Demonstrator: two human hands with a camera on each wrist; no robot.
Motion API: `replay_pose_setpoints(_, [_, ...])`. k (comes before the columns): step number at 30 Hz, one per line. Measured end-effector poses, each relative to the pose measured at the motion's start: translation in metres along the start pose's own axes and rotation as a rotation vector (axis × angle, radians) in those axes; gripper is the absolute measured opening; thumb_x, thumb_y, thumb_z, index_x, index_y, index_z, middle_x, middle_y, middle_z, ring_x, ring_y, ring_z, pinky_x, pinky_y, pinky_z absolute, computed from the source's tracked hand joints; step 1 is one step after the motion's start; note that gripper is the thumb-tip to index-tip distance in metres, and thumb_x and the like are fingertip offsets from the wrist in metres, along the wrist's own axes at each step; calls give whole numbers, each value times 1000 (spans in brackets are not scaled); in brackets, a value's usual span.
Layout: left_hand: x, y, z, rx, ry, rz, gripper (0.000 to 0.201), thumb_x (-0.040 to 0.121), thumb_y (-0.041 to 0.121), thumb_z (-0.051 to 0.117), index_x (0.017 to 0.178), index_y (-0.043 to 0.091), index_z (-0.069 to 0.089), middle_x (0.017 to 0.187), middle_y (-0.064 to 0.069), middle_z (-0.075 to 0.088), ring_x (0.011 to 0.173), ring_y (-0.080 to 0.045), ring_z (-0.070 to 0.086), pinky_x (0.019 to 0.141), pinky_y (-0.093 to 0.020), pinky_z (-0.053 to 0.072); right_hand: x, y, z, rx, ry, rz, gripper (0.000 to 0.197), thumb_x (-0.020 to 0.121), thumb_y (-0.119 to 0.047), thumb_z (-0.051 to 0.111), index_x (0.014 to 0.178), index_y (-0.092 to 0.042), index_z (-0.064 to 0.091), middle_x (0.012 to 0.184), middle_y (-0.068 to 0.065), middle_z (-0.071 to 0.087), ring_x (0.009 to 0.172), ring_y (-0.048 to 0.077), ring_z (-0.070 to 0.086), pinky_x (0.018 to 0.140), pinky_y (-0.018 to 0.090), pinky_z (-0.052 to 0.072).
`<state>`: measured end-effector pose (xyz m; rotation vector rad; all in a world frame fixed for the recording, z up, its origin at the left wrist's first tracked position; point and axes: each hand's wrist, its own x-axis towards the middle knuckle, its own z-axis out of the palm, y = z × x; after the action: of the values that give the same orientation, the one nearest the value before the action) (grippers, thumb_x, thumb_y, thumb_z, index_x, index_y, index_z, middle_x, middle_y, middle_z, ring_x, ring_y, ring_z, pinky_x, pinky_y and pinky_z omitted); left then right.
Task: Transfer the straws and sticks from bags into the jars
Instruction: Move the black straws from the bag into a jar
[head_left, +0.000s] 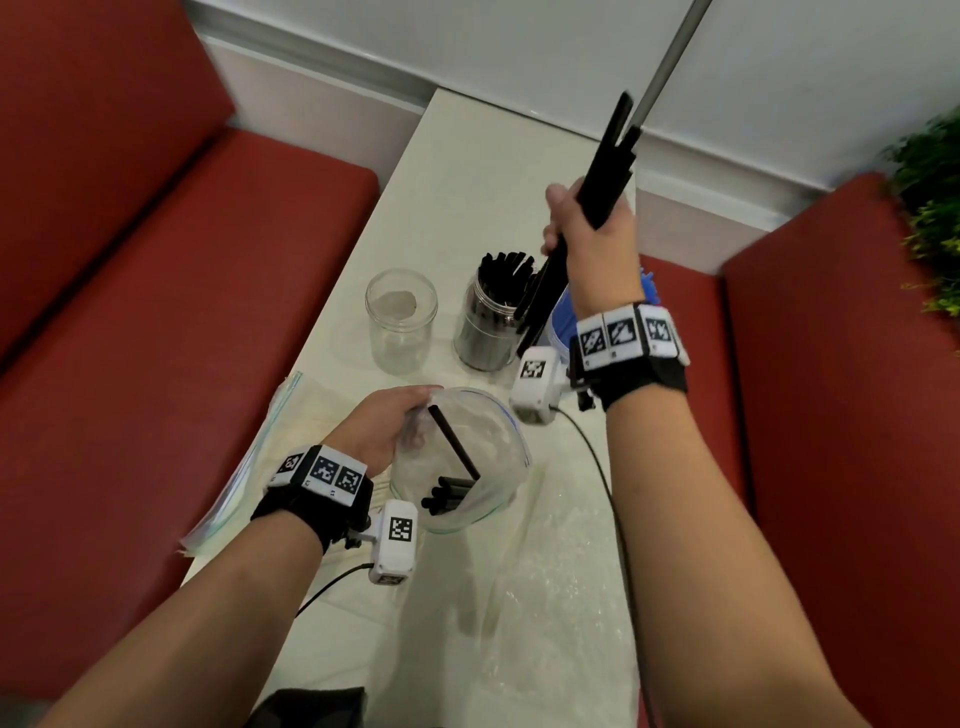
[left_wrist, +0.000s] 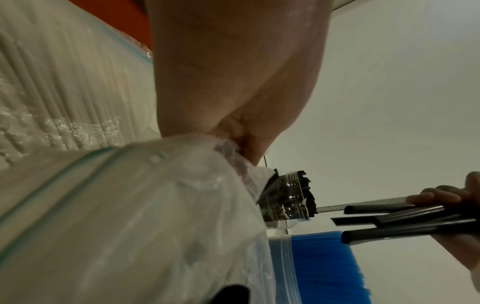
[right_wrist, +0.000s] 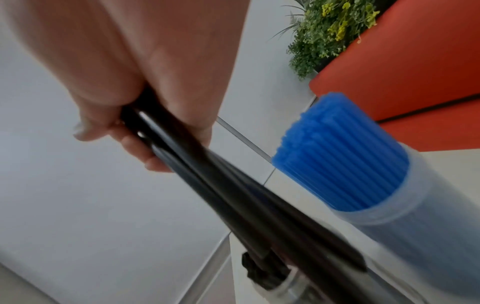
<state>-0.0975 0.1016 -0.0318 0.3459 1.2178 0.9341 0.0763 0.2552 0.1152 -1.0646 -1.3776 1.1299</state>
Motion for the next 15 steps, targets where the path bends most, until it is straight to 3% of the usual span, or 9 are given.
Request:
replay_pose_setpoints(3, [1, -1, 1, 0, 44, -4, 32, 104, 13, 50, 130, -2, 64, 132, -25, 63, 125, -37, 59, 114, -49, 41, 29, -7, 1, 43, 45, 2, 37, 80, -36, 82, 87, -15, 52, 63, -2, 58, 55, 20, 56, 59, 35, 51])
replay_pose_setpoints(8, [3, -1, -2, 5, 71, -14, 31, 104, 11, 51, 129, -2, 64, 131, -25, 64, 130, -42, 55, 113, -52, 38, 57, 3, 10, 41, 77, 44, 40, 78, -37, 84, 83, -14, 51, 61, 3, 59, 53, 24, 56, 57, 36, 50])
replay_pose_setpoints(15, [8, -2, -7, 0, 38, -4, 30, 104, 9, 49, 127, 0, 66, 121, -19, 71, 117, -31, 67, 106, -44, 50, 76, 15, 15, 34, 186, 21, 34, 84, -28, 79, 86, -10, 50, 58, 5, 56, 52, 22, 55, 57, 33, 48])
